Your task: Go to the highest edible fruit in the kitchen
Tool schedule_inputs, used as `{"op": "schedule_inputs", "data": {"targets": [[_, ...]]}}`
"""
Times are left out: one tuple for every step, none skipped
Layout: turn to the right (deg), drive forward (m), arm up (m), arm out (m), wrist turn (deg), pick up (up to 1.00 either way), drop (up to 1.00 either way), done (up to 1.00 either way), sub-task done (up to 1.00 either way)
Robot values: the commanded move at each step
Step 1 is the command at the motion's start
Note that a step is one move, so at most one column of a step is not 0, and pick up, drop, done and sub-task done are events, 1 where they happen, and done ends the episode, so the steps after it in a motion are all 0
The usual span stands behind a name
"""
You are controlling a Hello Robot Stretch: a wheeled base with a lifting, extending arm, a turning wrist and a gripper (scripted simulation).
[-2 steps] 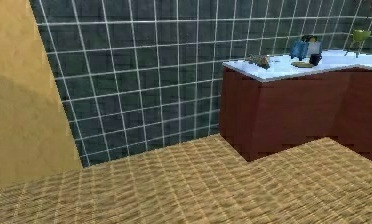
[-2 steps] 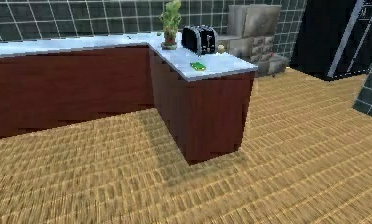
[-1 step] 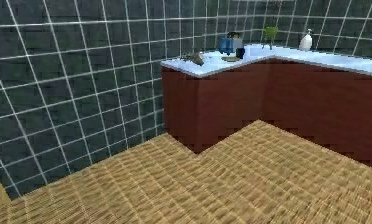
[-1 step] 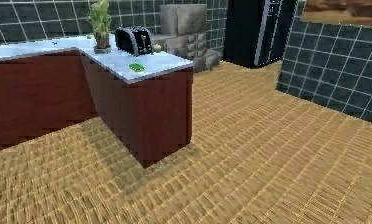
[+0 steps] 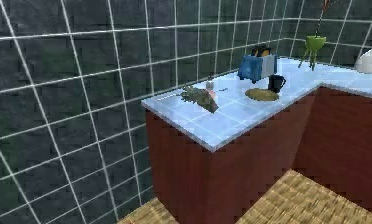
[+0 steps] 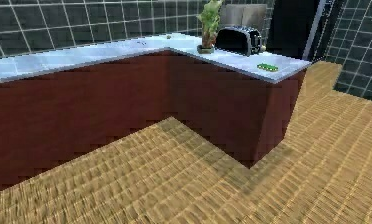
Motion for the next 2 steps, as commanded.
{"op": "schedule_inputs", "data": {"targets": [[18.0,0.0,0.0,0.0,0.0,0.0,0.0,0.0,0.0],[0.0,0.15,0.0,0.0,0.0,0.0,0.0,0.0,0.0]]}}
